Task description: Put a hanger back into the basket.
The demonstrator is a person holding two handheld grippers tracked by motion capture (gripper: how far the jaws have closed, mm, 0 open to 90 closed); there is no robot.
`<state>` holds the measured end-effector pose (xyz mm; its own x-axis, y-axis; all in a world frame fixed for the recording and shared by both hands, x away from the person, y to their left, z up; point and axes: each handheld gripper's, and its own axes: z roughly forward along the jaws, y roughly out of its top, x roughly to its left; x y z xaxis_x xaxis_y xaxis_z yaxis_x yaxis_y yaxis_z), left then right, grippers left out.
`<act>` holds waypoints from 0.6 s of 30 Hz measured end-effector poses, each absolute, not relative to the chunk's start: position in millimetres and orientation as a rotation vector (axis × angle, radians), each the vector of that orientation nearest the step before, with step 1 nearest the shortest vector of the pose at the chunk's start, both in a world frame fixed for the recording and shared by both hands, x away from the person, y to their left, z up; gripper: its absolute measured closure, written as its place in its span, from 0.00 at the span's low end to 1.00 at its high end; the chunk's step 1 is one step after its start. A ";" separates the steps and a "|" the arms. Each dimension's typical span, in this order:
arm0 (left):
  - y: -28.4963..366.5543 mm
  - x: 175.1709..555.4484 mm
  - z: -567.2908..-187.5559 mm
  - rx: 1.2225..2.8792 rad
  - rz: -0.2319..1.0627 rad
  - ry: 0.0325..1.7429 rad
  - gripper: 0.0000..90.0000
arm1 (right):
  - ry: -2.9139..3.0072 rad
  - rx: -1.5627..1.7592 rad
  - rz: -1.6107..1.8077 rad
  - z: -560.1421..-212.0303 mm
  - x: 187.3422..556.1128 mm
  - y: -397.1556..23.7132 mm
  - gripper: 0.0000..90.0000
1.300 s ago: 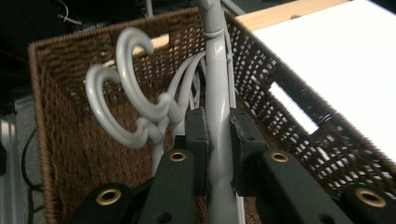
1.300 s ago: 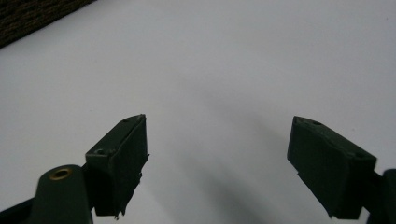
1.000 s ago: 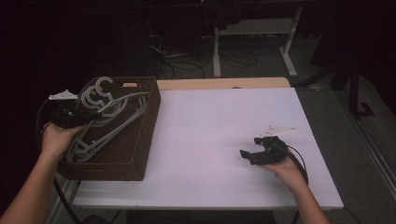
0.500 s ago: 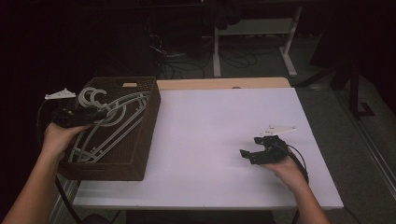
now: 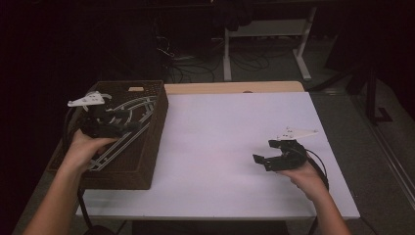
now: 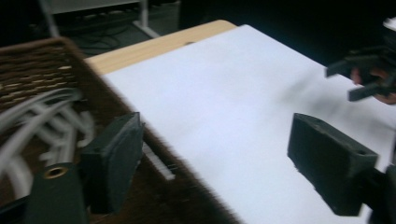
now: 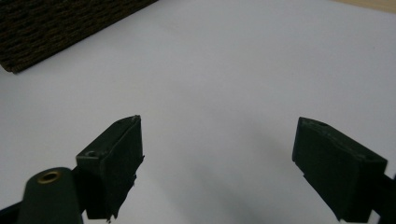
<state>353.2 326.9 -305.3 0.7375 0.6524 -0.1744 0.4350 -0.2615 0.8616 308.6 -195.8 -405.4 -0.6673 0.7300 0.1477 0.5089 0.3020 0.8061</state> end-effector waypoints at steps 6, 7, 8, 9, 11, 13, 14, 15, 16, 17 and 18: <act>303.1 341.1 -317.1 1.909 0.227 0.770 0.17 | 2.311 1.109 1.324 -396.5 306.9 -197.1 0.16; 300.6 339.4 -318.5 1.909 0.227 0.764 0.17 | 2.302 1.116 1.333 -395.1 306.5 -198.6 0.16; 298.5 338.0 -319.8 1.911 0.224 0.758 0.17 | 2.302 1.116 1.333 -395.1 306.5 -198.6 0.16; 296.6 336.5 -320.9 1.911 0.220 0.750 0.17 | 2.300 1.118 1.336 -394.6 306.6 -199.2 0.16; 293.7 334.3 -323.0 1.907 0.213 0.734 0.16 | 2.297 1.121 1.338 -394.4 306.6 -200.3 0.16; 291.7 332.4 -325.6 1.899 0.210 0.725 0.16 | 2.299 1.120 1.331 -394.5 306.7 -200.8 0.16; 290.8 331.9 -327.0 1.908 0.204 0.723 0.16 | 2.301 1.118 1.326 -394.3 306.7 -200.8 0.16; 290.1 330.8 -328.1 1.914 0.201 0.725 0.16 | 2.301 1.117 1.324 -394.0 306.5 -200.6 0.16; 290.0 329.5 -328.8 1.915 0.199 0.724 0.16 | 2.300 1.113 1.324 -393.3 306.0 -200.9 0.16; 290.1 327.7 -329.1 1.912 0.196 0.721 0.16 | 2.296 1.112 1.332 -392.7 305.4 -201.0 0.16; 290.1 326.1 -329.6 1.910 0.197 0.716 0.16 | 2.295 1.108 1.336 -392.2 304.7 -201.3 0.16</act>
